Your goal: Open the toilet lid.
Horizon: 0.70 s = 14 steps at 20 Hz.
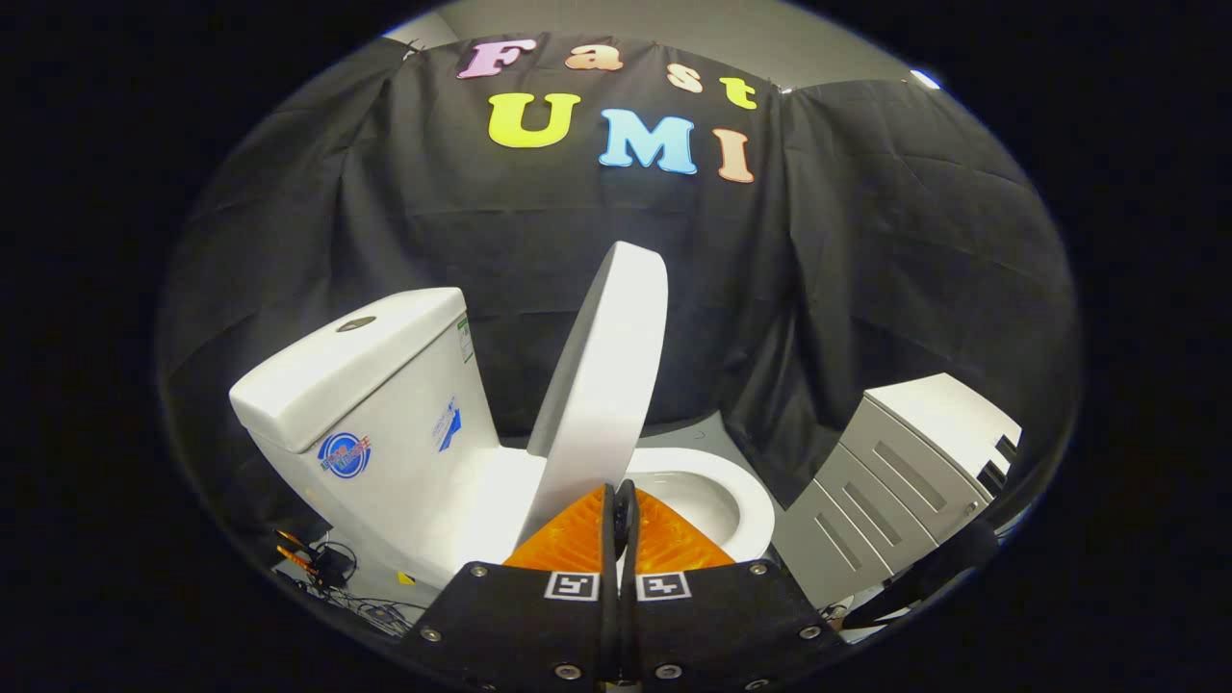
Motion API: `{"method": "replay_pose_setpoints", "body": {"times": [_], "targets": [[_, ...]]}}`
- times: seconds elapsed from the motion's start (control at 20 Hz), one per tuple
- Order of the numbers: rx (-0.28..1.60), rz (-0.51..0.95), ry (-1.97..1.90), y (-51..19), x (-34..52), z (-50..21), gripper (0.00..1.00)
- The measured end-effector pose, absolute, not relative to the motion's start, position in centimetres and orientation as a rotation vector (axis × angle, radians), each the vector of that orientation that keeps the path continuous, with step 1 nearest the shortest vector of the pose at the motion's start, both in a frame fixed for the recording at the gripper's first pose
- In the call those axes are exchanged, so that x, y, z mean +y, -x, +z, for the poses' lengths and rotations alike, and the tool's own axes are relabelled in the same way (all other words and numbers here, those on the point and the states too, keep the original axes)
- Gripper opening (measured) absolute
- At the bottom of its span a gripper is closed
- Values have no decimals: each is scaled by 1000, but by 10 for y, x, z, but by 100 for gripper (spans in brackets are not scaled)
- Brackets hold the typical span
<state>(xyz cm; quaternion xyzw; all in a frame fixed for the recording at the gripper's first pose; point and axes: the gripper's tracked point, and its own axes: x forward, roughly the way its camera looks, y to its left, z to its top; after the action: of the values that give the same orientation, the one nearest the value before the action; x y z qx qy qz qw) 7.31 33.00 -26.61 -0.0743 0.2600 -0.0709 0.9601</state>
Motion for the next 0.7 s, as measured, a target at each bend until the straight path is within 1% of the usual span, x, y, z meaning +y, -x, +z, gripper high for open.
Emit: {"method": "replay_pose_setpoints", "body": {"times": [0.4,0.7], "targets": [[509,-102,210,-74,365,-258,0],[488,-44,268,-76,403,-255,0]]}}
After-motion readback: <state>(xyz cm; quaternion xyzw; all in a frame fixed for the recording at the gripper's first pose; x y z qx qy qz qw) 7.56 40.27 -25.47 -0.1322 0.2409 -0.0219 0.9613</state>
